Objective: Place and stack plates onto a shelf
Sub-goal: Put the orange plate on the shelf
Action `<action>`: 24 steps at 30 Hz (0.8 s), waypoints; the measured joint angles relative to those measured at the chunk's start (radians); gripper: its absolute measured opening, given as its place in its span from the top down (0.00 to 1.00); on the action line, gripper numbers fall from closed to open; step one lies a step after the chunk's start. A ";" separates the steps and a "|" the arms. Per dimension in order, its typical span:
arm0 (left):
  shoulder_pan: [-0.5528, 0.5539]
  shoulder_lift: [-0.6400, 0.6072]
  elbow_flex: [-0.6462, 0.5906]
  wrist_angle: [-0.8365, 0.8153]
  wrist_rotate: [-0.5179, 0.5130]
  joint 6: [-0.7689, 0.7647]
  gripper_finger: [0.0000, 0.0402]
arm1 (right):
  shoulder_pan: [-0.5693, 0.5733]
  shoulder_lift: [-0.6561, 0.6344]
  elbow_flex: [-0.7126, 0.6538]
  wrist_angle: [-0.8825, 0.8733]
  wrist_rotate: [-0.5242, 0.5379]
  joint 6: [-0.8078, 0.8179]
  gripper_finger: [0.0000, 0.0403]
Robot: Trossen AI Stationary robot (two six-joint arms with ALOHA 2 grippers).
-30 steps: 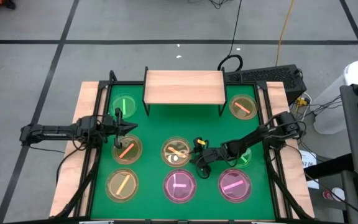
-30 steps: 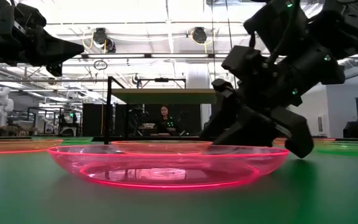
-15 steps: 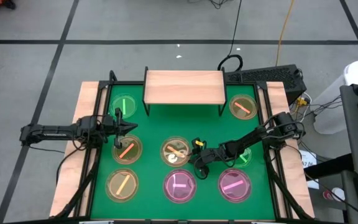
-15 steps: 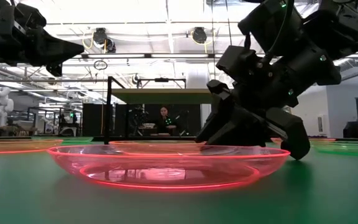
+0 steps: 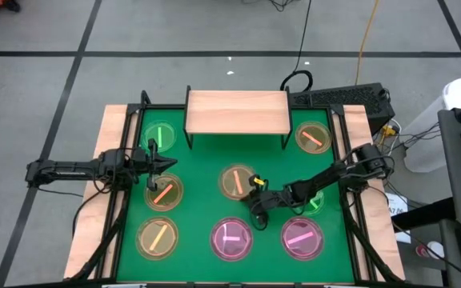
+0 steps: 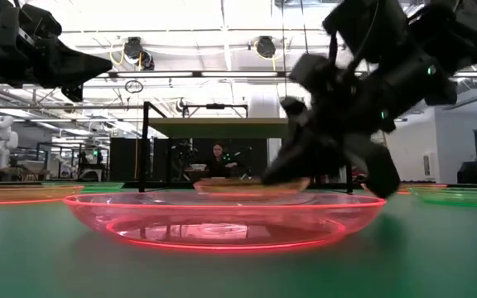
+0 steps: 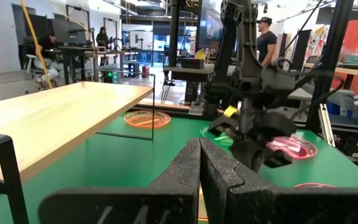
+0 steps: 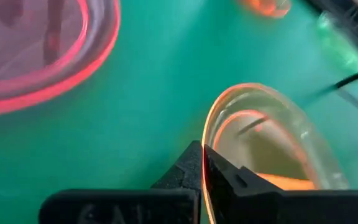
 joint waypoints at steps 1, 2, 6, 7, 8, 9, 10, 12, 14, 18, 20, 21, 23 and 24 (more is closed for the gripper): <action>0.000 0.000 0.000 0.000 0.000 0.000 0.99 | 0.002 -0.017 0.000 0.001 0.005 -0.007 1.00; 0.000 0.000 0.000 0.000 0.000 0.000 0.99 | 0.006 -0.036 0.000 0.002 0.020 -0.008 1.00; 0.000 0.000 0.000 0.000 0.000 0.000 0.99 | 0.017 -0.138 0.000 0.003 0.061 -0.030 1.00; 0.000 0.000 0.000 0.000 0.000 0.000 0.99 | 0.019 -0.170 0.000 0.005 0.078 -0.036 1.00; 0.000 0.000 0.000 0.000 0.000 0.000 0.99 | 0.020 -0.202 0.001 0.006 0.098 -0.046 1.00; 0.000 0.000 0.000 0.000 0.000 0.000 0.99 | 0.020 -0.234 0.001 0.007 0.108 -0.058 1.00; 0.000 0.000 0.000 0.000 0.000 0.000 0.99 | 0.020 -0.266 0.001 0.006 0.126 -0.075 1.00; 0.000 0.000 0.000 0.000 0.000 0.000 0.99 | 0.020 -0.329 0.001 0.007 0.154 -0.114 1.00; 0.000 0.000 0.000 0.000 0.000 0.000 0.99 | 0.012 -0.388 0.001 0.007 0.197 -0.171 1.00; 0.000 0.000 0.000 0.000 0.000 0.000 0.99 | -0.037 -0.477 0.001 0.003 0.311 -0.285 1.00; 0.000 0.000 0.000 0.000 0.000 0.000 0.99 | -0.080 -0.507 0.001 0.000 0.335 -0.312 1.00; 0.000 0.000 0.000 0.000 0.000 0.000 0.99 | -0.107 -0.517 0.002 -0.001 0.335 -0.316 1.00; 0.000 0.000 0.000 0.000 0.000 0.000 0.99 | -0.166 -0.525 0.002 -0.001 0.334 -0.318 1.00; 0.000 0.000 0.000 0.000 0.000 0.000 0.99 | -0.196 -0.525 0.002 -0.002 0.334 -0.320 1.00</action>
